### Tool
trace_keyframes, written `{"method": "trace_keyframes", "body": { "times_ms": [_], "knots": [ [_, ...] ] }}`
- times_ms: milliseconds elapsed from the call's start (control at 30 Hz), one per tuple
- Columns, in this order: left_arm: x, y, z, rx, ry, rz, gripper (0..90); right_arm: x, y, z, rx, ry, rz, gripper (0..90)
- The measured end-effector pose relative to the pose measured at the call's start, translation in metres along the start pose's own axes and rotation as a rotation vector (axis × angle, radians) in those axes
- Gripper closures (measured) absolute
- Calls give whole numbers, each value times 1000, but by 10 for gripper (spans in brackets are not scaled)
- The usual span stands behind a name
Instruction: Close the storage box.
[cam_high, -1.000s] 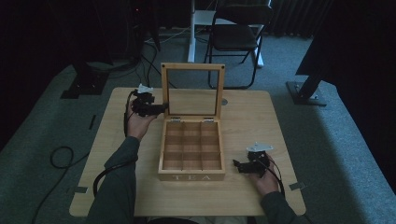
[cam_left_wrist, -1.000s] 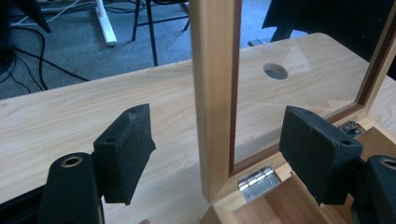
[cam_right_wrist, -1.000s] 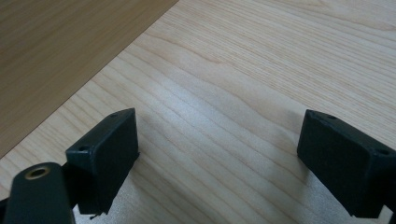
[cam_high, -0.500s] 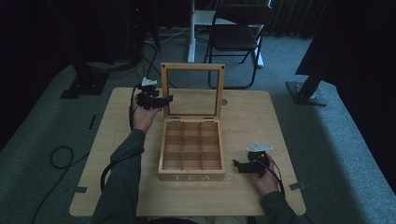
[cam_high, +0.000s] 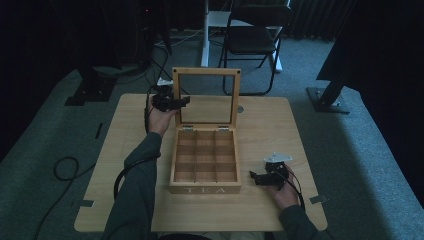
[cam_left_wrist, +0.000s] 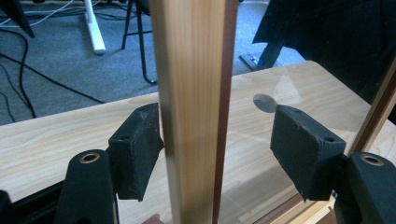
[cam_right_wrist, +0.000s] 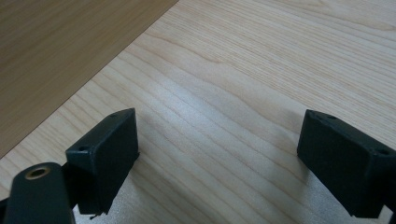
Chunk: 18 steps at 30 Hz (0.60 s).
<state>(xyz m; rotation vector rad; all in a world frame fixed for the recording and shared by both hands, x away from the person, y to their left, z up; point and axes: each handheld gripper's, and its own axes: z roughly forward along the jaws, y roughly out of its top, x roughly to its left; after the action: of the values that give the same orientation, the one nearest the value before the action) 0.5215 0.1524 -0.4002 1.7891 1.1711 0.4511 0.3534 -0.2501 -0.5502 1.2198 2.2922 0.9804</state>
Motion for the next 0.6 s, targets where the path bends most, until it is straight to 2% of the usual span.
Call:
{"method": "trace_keyframes", "body": {
  "times_ms": [100, 233, 367, 600],
  "knots": [
    [-4, 1, 0, 0, 4, 17, 331, 0, 0, 0, 0, 0, -1, 121],
    [-2, -1, -5, -11, -4, 0, 386, 0, 0, 0, 0, 0, -1, 121],
    [-6, -2, -9, -8, 11, 24, 407, 0, 0, 0, -1, 0, 1, 121],
    [-11, -8, -21, -31, -2, 57, 408, 0, 0, 0, 0, -1, 0, 121]
  ]
}}
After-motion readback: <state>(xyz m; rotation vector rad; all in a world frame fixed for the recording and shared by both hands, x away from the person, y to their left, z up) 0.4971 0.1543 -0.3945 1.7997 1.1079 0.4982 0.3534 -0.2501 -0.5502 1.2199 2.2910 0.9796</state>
